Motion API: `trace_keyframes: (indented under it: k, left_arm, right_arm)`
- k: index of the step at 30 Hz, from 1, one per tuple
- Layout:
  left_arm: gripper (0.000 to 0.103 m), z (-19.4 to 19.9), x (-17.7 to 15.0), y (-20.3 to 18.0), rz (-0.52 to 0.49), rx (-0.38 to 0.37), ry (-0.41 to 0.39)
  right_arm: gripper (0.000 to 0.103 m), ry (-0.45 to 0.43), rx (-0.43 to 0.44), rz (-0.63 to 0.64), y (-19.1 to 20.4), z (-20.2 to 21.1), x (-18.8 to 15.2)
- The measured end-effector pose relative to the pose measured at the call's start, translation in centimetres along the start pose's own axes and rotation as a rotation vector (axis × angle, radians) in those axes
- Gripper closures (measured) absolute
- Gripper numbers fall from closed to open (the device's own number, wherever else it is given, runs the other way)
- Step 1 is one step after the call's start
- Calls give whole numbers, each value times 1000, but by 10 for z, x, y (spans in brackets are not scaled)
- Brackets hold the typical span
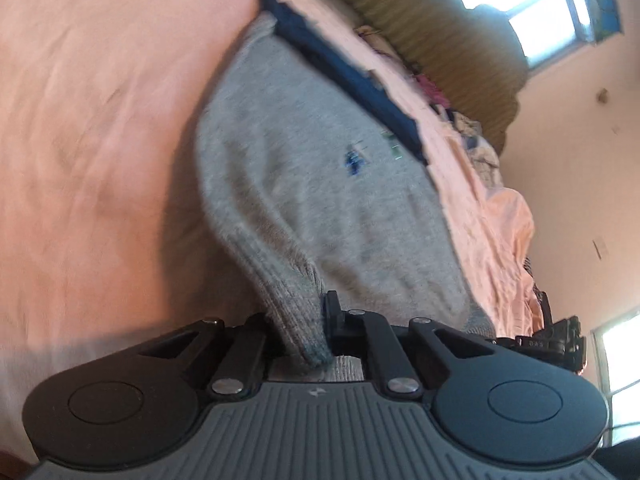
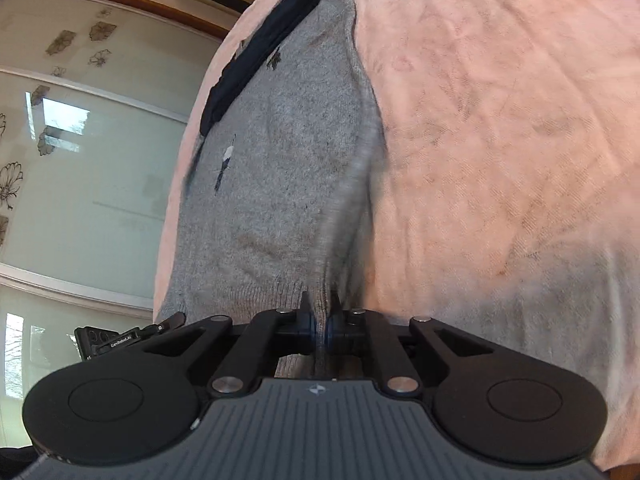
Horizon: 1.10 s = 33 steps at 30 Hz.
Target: Fold small clothes
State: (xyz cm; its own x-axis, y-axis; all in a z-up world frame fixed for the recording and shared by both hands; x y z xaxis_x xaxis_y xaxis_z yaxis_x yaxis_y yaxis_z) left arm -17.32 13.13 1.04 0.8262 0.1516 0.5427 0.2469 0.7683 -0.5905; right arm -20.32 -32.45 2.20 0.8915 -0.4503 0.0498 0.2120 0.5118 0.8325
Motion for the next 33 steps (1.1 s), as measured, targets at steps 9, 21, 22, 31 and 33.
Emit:
trace_keyframes:
  k: [9,21,22,31,33]
  left_arm:
    - [97,-11,118,-20,-140,-62,-203]
    - [98,-172,338,0,-216,77,-303]
    - [97,-187,351,8,-192,90,-300]
    - [53,-216,371,58,-37,234,-289]
    - [10,-184,358,55,-50,283,-387]
  right_arm:
    - [91,-94,143,93,49,9,72]
    - [91,-269,232,75,102,-58,323]
    - [91,-265,226,53,100,-70,341]
    - [27,-368,184,-85,70,-123,400]
    - [27,-355,184,-19,76,-114,387]
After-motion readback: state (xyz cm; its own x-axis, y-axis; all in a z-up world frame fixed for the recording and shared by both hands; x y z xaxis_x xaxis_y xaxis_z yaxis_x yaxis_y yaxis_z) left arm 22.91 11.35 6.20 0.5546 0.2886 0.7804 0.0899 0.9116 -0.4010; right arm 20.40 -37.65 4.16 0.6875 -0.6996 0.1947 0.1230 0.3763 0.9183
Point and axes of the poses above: each gripper's, at about its wrist camera, not at the fingertips, and z roughly against the way its jaws point, y to its left, x to its top, the point moved 2 cm from there along -z, roughly the way its jaws point, and after that the axes turned 10 degrees about -z, right-handed, at the moved point
